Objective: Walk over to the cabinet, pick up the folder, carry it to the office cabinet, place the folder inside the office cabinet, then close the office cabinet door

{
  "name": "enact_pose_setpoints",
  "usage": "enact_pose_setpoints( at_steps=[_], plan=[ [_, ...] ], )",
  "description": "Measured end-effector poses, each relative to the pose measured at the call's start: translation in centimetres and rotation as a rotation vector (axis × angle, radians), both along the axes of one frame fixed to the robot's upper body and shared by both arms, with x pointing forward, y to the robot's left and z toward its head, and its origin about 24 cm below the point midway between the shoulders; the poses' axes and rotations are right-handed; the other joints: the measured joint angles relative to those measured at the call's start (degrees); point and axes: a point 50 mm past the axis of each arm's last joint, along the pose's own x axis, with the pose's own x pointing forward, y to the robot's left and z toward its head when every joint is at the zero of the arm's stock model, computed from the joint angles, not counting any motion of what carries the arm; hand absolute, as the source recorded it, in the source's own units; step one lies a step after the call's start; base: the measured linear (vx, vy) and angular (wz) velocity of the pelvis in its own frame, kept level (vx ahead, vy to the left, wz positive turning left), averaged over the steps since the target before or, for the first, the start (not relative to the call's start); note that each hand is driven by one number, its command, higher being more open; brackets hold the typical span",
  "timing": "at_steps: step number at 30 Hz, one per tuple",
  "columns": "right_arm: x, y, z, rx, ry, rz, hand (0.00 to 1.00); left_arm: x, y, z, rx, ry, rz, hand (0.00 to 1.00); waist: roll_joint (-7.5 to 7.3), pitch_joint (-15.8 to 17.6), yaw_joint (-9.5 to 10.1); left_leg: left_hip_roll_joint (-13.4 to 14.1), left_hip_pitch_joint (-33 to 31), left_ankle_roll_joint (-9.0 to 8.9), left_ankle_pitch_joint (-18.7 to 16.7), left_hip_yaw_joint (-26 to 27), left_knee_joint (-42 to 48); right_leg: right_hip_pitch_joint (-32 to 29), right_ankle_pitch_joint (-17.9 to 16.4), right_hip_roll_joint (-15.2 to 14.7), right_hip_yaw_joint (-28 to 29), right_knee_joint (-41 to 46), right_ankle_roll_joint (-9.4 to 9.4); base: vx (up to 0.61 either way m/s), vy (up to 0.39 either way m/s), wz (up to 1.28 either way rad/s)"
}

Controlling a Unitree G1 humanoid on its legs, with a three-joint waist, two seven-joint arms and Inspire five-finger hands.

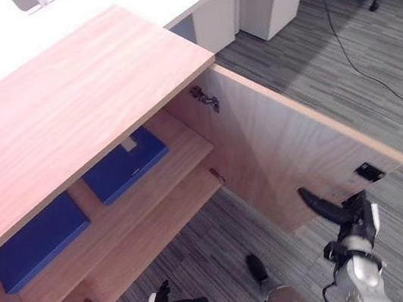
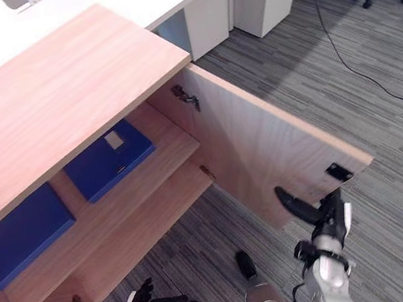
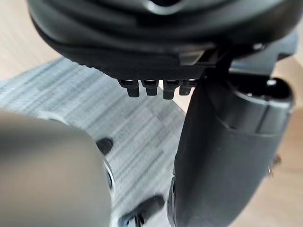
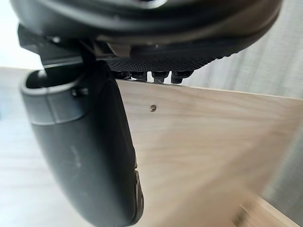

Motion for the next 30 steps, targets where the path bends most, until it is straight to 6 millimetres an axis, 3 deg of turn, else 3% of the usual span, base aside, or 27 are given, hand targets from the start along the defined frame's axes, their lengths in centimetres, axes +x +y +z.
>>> enact_pose_setpoints(
  at_steps=[5, 7, 9, 11, 12, 13, 15, 16, 17, 20, 24, 27, 30],
  plan=[
    [-1.1, 6.0, 1.6, 0.062, -0.048, 0.324, 1.0, 6.7, 0.1, 2.7, 0.05, -0.16, -0.109, 1.0, -3.77, 7.28, -0.43, 2.86, -8.29, 0.8, -4.75, -0.7, 13.44, -6.6, -1.79, 1.36, 0.29, 8.53, 0.53, -0.22, -0.043, -0.07],
    [-1.6, 7.8, 1.8, 0.046, -0.039, 0.508, 1.0, 8.1, 0.4, 3.4, 0.069, -0.193, -0.112, 1.0, -4.5, 8.52, 0.63, 2.74, -9.1, 1.02, -4.93, -2.15, 14.64, -6.74, -2.24, 0.67, -1.23, 8.97, 0.38, -0.27, -0.05, 0.11],
    [-1.5, 9.7, 2.0, 0.048, -0.045, 0.686, 1.0, 8.1, 0.8, 3.4, 0.087, -0.195, -0.105, 1.0, -3.72, 9.09, 2.76, 3.37, -9.25, 1.04, -4.88, -3.14, 14.5, -7.12, -3.08, 0.55, -3.61, 11.24, 0.2, -0.17, -0.04, 0.03],
    [-0.6, 12.2, 2.9, 0.031, -0.099, 0.885, 1.0, 7.8, 1.6, 3.3, 0.107, -0.183, -0.1, 1.0, -4.64, 9.32, 3.91, 2.39, -8.89, 0.34, -4.22, -6.15, 14.84, -7.46, -7.89, -0.61, -6.37, 17.6, -0.09, -0.05, -0.061, 0.52],
    [-0.2, 12.8, 3.1, 0.023, -0.115, 0.93, 1.0, 7.7, 1.7, 3.3, 0.11, -0.182, -0.1, 1.0, -4.57, 9.43, 4.55, 2.17, -9.14, -0.03, -3.78, -7.01, 14.86, -7.31, -7.89, -0.63, -7.04, 17.31, -0.1, 0.0, -0.085, 0.59],
    [0.9, 13.9, 4.3, -0.016, -0.194, 1.013, 1.0, 7.4, 2.0, 3.2, 0.119, -0.174, -0.091, 1.0, -4.35, 9.62, 5.75, 2.23, -10.1, -0.01, -3.1, -8.98, 14.65, -7.08, -7.88, -0.54, -8.57, 16.15, -0.1, -0.01, -0.106, 0.35],
    [3.2, 15.8, 7.5, -0.092, -0.396, 1.129, 1.0, 5.7, 2.8, 2.5, 0.129, -0.122, -0.06, 1.0, -4.55, 9.68, 5.94, 2.38, -10.4, 0.13, -1.75, -11.06, 13.79, -5.26, -7.72, -0.5, -11.1, 13.41, -0.05, -0.01, -0.078, 0.41],
    [3.8, 16.2, 8.5, -0.109, -0.453, 1.131, 1.0, 5.7, 2.8, 2.5, 0.118, -0.122, -0.042, 1.0, -4.55, 9.68, 6.1, 2.34, -10.38, 0.04, -1.51, -11.6, 13.56, -4.67, -7.55, -0.58, -11.68, 12.82, 0.0, 0.01, -0.051, 0.5],
    [5.8, 17.1, 10.6, -0.157, -0.57, 1.113, 1.0, 5.7, 2.7, 2.5, 0.114, -0.126, -0.036, 1.0, -4.63, 9.63, 7.23, 1.96, -10.1, 0.28, -0.96, -12.68, 12.85, -3.81, -7.17, -1.01, -12.6, 12.37, -0.04, 0.02, -0.03, 0.38],
    [9.7, 17.3, 11.5, -0.26, -0.6, 1.038, 1.0, 5.7, 2.4, 2.5, 0.095, -0.141, -0.006, 1.0, -4.78, 9.53, 8.98, 1.28, -9.92, 0.4, -0.45, -13.93, 11.94, -2.42, -5.81, -1.87, -14.05, 10.57, -0.21, 0.03, -0.007, 0.35],
    [17.0, 14.4, 12.4, -0.393, -0.516, 0.763, 1.0, 5.7, 2.5, 2.8, 0.054, -0.187, 0.083, 1.0, -4.84, 9.47, 11.8, 0.33, -10.34, 0.49, 0.48, -16.39, 10.76, -0.79, -4.36, -2.54, -16.6, 8.25, -0.31, 0.07, 0.0, 0.33],
    [19.8, 12.4, 12.7, -0.414, -0.448, 0.622, 1.0, 5.3, 3.0, 2.9, 0.046, -0.203, 0.129, 1.0, -4.84, 9.42, 12.46, 0.15, -10.26, 0.69, 0.7, -17.97, 10.43, 0.39, -4.05, -2.54, -18.14, 7.43, -0.6, 0.08, 0.013, 0.26],
    [20.9, 9.9, 11.9, -0.432, -0.372, 0.526, 1.0, 4.9, 3.7, 2.9, 0.046, -0.203, 0.168, 1.0, -4.81, 9.31, 13.03, -0.09, -9.91, 0.65, 0.68, -19.03, 10.14, 1.49, -4.1, -2.56, -19.04, 6.71, -0.6, 0.09, 0.033, 0.19]
  ],
)
